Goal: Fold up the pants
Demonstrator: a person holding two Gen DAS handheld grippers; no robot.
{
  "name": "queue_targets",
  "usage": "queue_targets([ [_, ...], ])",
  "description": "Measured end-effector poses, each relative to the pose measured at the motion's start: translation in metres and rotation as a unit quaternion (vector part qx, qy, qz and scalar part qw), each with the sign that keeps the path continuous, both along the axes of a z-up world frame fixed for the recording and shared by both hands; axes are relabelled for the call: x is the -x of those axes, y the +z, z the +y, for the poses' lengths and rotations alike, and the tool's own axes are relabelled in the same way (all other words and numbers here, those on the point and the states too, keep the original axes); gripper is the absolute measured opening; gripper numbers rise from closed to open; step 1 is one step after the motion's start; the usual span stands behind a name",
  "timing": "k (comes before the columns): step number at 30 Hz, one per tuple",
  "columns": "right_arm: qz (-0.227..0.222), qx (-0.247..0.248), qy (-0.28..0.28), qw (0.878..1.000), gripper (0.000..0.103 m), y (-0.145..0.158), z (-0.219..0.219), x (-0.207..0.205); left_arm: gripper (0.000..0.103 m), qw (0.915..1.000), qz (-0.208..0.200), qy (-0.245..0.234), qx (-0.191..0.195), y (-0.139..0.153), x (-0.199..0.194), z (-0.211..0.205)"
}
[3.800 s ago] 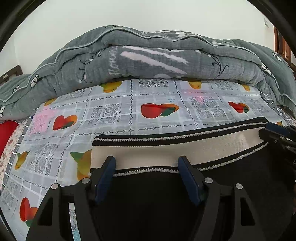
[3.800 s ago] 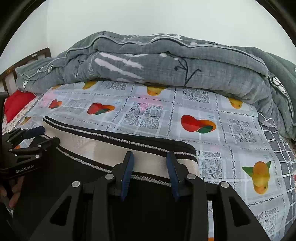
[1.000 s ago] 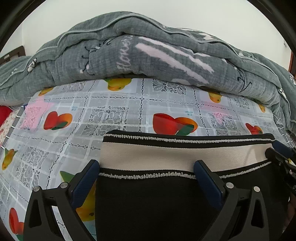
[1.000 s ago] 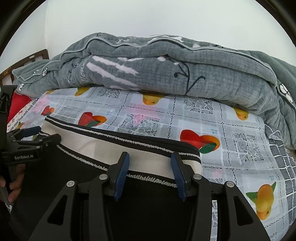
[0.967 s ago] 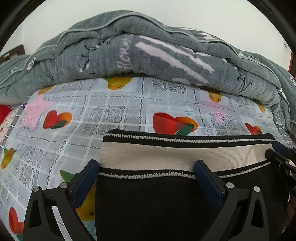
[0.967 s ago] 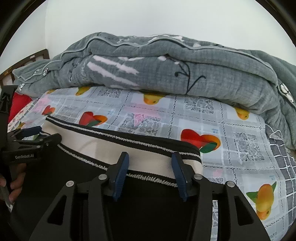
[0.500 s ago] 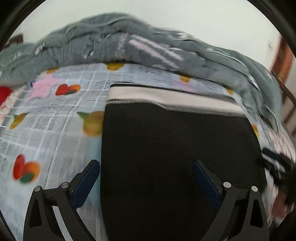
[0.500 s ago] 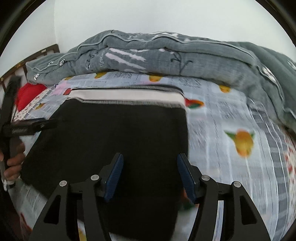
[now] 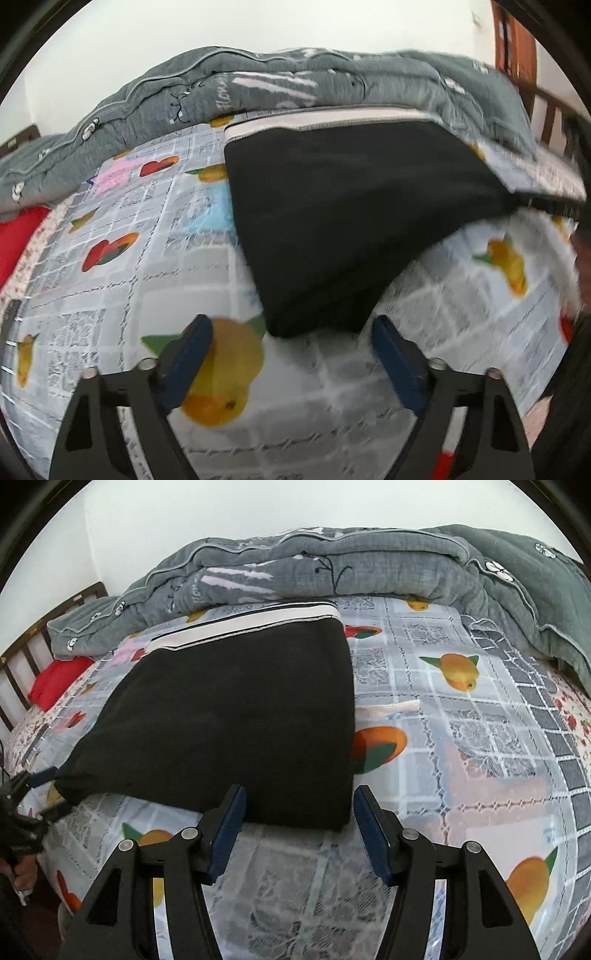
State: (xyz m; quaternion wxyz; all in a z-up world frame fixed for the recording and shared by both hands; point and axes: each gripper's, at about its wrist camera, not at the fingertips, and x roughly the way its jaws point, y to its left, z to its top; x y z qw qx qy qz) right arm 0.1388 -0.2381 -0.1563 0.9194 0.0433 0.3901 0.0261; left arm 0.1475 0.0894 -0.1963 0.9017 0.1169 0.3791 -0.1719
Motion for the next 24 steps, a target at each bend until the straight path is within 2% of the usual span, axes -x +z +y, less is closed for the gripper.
queue_targets([
  [4,0.001,0.007,-0.008,1.000,0.060,-0.001,0.005,0.006,0.078,0.9993,-0.020,-0.005,-0.032,0.001,0.001,-0.007],
  [5,0.001,0.007,-0.009,1.000,0.060,-0.001,0.006,0.006,0.066,0.9989,-0.025,-0.011,-0.040,0.001,0.001,-0.011],
  [6,0.001,0.008,-0.011,1.000,0.060,-0.002,0.006,0.006,0.041,0.9985,-0.029,-0.015,-0.045,0.001,0.001,-0.014],
  [7,0.002,0.009,-0.013,1.000,0.060,-0.003,0.006,0.006,0.031,0.9984,-0.028,-0.021,-0.044,0.002,0.000,-0.018],
  [8,0.005,0.011,-0.015,1.000,0.060,-0.005,0.007,0.005,0.023,0.9986,-0.039,-0.005,-0.035,0.007,0.001,-0.018],
  [9,0.007,0.012,-0.016,1.000,0.060,-0.006,0.007,0.005,0.016,0.9986,-0.052,0.006,-0.010,0.012,0.002,-0.013],
  [11,0.008,0.013,-0.017,1.000,0.060,-0.009,0.008,0.006,0.015,0.9966,-0.054,0.025,0.057,0.019,0.003,0.003],
  [12,0.009,0.014,-0.016,1.000,0.060,-0.010,0.008,0.006,0.015,0.9964,-0.044,0.032,0.066,0.015,0.000,0.005],
  [14,0.011,0.017,-0.014,1.000,0.060,-0.013,0.009,0.006,0.016,0.9981,-0.014,0.045,0.039,-0.003,-0.007,0.001],
  [16,0.013,0.027,-0.009,1.000,0.060,-0.013,0.012,0.006,0.021,0.9979,-0.023,0.046,0.039,0.000,0.000,0.000],
  [18,0.015,0.036,0.000,0.999,0.060,-0.008,0.014,0.007,0.024,0.9959,-0.007,0.056,0.071,0.008,0.004,0.009],
  [20,0.002,0.028,0.003,1.000,0.060,0.001,0.010,0.011,0.026,0.9937,-0.012,0.057,0.096,0.014,0.011,0.017],
  [22,-0.022,0.014,0.001,1.000,0.060,0.015,0.004,0.015,0.041,0.9920,-0.024,0.064,0.106,0.021,0.017,0.025],
  [24,-0.041,0.003,-0.003,0.999,0.060,0.025,-0.002,0.016,0.043,0.9885,-0.047,0.072,0.124,0.030,0.023,0.033],
])
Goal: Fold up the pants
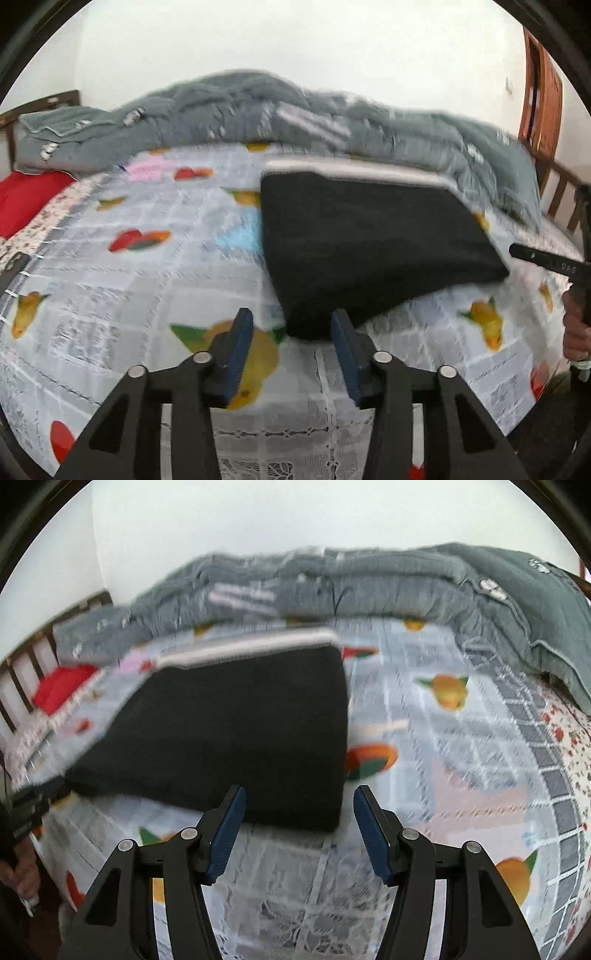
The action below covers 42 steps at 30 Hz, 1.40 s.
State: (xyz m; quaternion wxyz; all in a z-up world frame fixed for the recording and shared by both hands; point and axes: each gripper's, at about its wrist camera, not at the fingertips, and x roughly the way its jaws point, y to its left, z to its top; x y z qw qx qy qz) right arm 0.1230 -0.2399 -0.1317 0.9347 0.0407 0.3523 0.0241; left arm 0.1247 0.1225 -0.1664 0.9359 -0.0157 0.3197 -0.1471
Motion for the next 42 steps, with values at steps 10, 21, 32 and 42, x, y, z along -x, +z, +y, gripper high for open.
queue_targets([
  [10,0.053,-0.003,-0.012,0.999,0.060,-0.031,0.009,-0.044,0.050,0.9983,0.053,0.000,0.024,-0.003,-0.056,-0.044],
  [21,0.046,-0.009,-0.019,0.999,0.060,-0.009,0.001,0.003,0.058,0.9970,0.067,0.033,-0.020,0.010,-0.025,-0.056],
  [32,-0.015,0.032,-0.043,0.998,0.068,0.055,0.019,0.078,0.068,0.9984,0.015,0.049,-0.025,0.071,0.056,-0.060],
  [42,-0.039,0.043,-0.061,0.996,0.097,0.075,0.014,0.148,0.084,0.9979,-0.013,0.060,-0.022,0.101,0.132,-0.063],
])
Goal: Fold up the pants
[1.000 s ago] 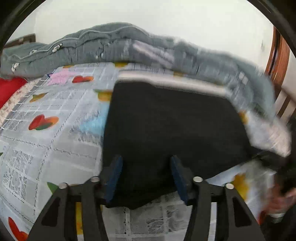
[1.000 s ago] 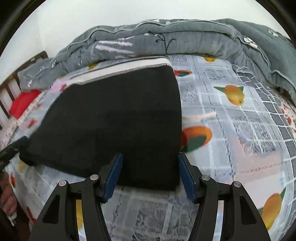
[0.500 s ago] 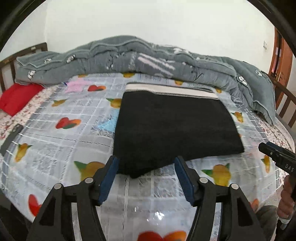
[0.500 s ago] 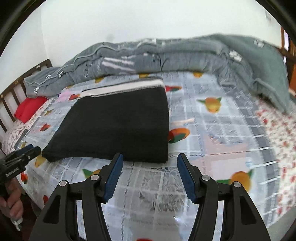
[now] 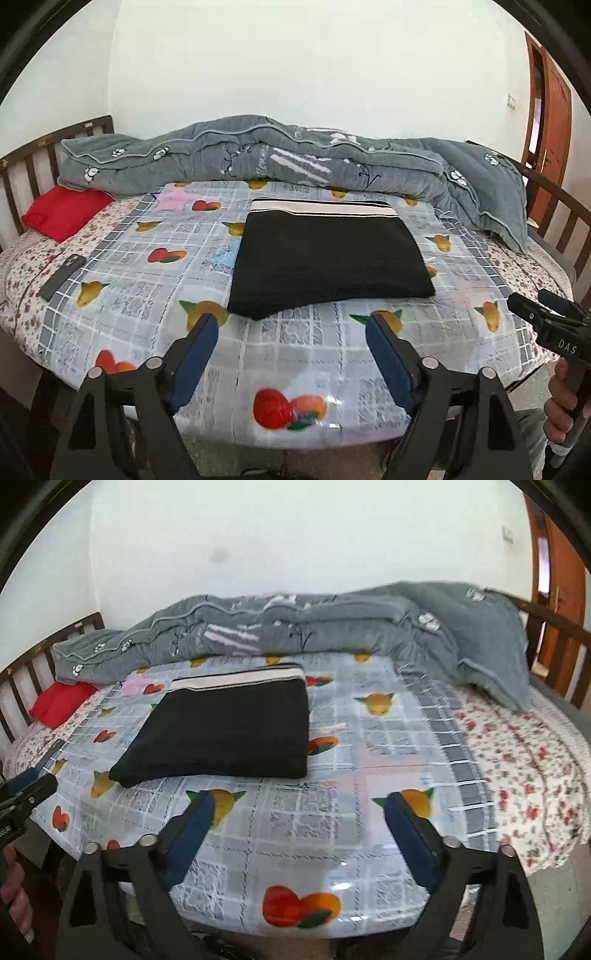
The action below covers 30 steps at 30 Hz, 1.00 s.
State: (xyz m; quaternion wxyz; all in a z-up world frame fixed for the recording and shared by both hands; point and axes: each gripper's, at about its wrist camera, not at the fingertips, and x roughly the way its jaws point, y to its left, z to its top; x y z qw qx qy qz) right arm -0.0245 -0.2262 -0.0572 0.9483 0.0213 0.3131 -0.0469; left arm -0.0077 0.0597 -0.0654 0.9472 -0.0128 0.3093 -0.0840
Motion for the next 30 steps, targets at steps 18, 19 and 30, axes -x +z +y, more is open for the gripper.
queue_targets([
  [18,-0.028,0.008,-0.021,0.999,0.099,0.023,-0.005,0.073,0.085,0.9997,-0.018,0.009,-0.010,0.018,0.047,-0.002],
  [19,-0.030,0.007,-0.021,0.999,0.099,0.024,-0.005,0.075,0.085,0.9997,-0.019,0.009,-0.008,0.020,0.048,-0.001],
  [30,-0.035,0.012,-0.021,0.999,0.099,0.028,0.000,0.083,0.085,0.9994,-0.030,0.009,-0.012,0.025,0.056,-0.001],
])
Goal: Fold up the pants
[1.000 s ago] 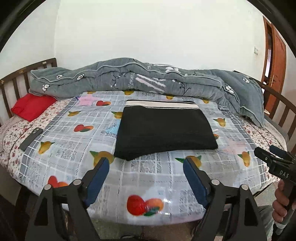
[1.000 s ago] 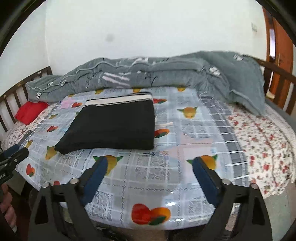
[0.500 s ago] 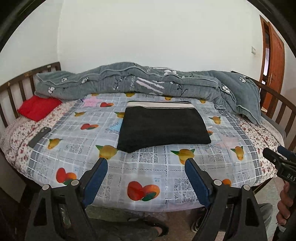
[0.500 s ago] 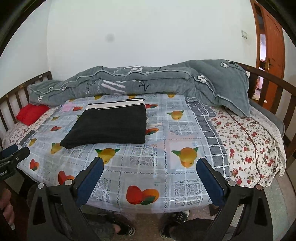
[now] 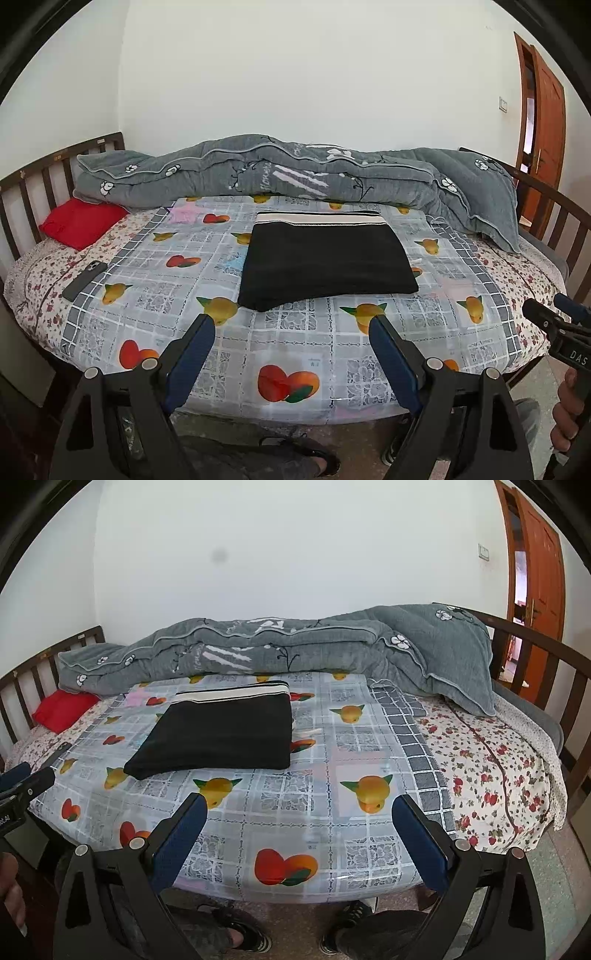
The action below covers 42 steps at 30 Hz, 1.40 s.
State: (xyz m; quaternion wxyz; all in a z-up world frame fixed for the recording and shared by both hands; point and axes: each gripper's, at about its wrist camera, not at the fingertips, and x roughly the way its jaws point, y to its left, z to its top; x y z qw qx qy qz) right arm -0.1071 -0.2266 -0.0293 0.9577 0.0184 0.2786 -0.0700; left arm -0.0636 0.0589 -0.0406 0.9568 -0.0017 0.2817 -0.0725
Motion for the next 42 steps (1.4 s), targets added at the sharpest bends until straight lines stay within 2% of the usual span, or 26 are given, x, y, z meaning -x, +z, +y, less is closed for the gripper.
queue_targets([
  [20,0.003,-0.004,0.005,1.000,0.099,-0.003,0.005,0.001,0.085,0.9999,0.009,0.008,0.003,-0.006,-0.001,0.003],
  [42,0.002,-0.002,0.011,1.000,0.099,-0.002,0.009,0.001,0.085,0.9999,0.003,0.014,0.007,0.001,0.000,0.014],
])
